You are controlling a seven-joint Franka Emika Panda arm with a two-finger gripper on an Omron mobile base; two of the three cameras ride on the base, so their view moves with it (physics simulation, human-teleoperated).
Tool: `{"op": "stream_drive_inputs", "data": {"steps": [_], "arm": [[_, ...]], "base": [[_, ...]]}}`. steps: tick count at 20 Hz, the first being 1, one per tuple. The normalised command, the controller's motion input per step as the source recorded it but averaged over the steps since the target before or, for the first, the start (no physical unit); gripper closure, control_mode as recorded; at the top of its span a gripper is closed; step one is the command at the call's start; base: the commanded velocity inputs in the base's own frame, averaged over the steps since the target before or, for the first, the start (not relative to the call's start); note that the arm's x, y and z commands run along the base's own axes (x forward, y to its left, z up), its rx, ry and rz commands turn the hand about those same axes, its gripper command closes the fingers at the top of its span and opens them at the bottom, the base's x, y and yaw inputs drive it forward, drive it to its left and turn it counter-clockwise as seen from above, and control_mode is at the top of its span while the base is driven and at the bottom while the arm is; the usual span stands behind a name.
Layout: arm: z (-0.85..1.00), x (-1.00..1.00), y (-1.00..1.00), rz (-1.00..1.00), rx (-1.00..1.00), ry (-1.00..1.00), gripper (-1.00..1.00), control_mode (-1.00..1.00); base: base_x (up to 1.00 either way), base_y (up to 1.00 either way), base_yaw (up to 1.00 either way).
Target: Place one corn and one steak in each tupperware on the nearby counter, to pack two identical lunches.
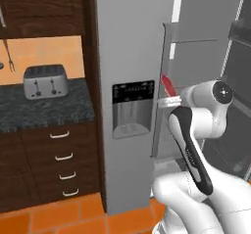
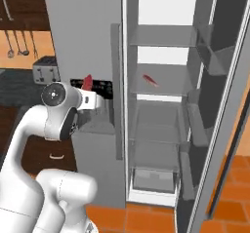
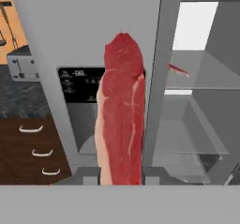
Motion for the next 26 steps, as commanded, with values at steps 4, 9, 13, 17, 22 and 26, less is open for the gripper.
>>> {"op": "stream_drive_inputs", "data": {"steps": [4,9,13,17,22,26], "arm": [[0.00,0.00,0.00,0.00,0.00,0.00,1.00,1.00],[0.00,0.00,0.00,0.00,0.00,0.00,1.00,1.00],[0.00,0.00,0.00,0.00,0.00,0.00,1.00,1.00],[0.00,0.00,0.00,0.00,0.00,0.00,1.00,1.00],[0.00,0.00,0.00,0.00,0.00,0.00,1.00,1.00],[0.00,0.00,0.00,0.00,0.00,0.00,1.00,1.00]], "base": [[-0.31,1.00,0.59],[0.29,1.00,0.31],[0.66,1.00,0.03],[0.94,1.00,-0.12],[0.56,1.00,-0.22],[0.29,1.00,-0.31]]}}
